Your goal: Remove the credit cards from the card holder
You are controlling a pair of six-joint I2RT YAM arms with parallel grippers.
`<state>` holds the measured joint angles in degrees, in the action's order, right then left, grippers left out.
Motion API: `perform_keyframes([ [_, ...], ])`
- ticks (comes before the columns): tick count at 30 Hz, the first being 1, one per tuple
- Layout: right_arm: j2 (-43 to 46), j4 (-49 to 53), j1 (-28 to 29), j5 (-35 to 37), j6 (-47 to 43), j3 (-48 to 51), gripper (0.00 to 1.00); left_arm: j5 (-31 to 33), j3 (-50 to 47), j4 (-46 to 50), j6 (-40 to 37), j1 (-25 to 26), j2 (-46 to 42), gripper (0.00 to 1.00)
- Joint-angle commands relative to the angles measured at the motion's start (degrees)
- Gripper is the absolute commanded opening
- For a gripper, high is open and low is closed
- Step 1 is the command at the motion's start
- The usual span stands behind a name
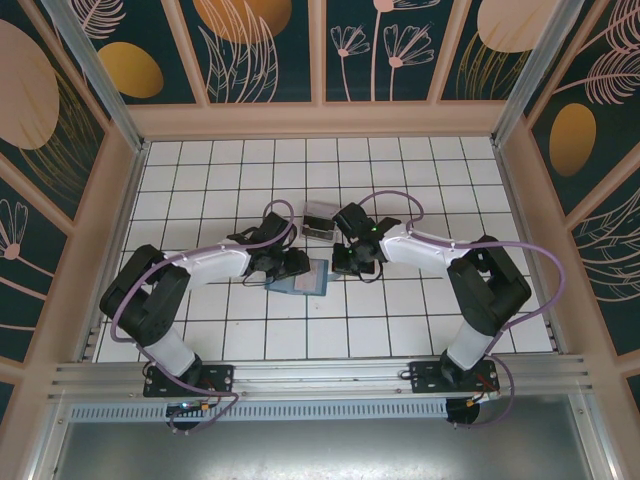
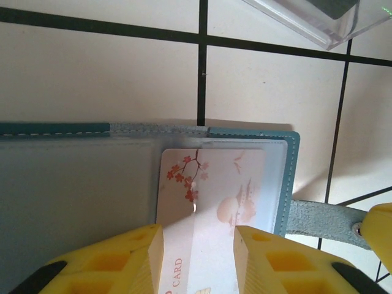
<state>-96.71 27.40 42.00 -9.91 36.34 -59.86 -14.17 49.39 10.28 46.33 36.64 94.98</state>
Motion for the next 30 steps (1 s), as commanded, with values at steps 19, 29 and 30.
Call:
perform_keyframes([
  [19,-0.41,1.88,0.32,1.83,-0.04,-1.05,0.0,0.71,-0.84,-0.27,0.06,-0.34,1.46,0.36],
  [29,-0.59,2.15,0.23,2.17,-0.21,-1.34,0.0,-1.5,-3.68,-4.88,0.89,-0.34,1.36,0.35],
  [30,-0.56,2.11,0.2,2.18,-0.21,-1.28,0.0,-2.42,-4.3,-6.14,1.21,-0.42,1.04,0.35],
])
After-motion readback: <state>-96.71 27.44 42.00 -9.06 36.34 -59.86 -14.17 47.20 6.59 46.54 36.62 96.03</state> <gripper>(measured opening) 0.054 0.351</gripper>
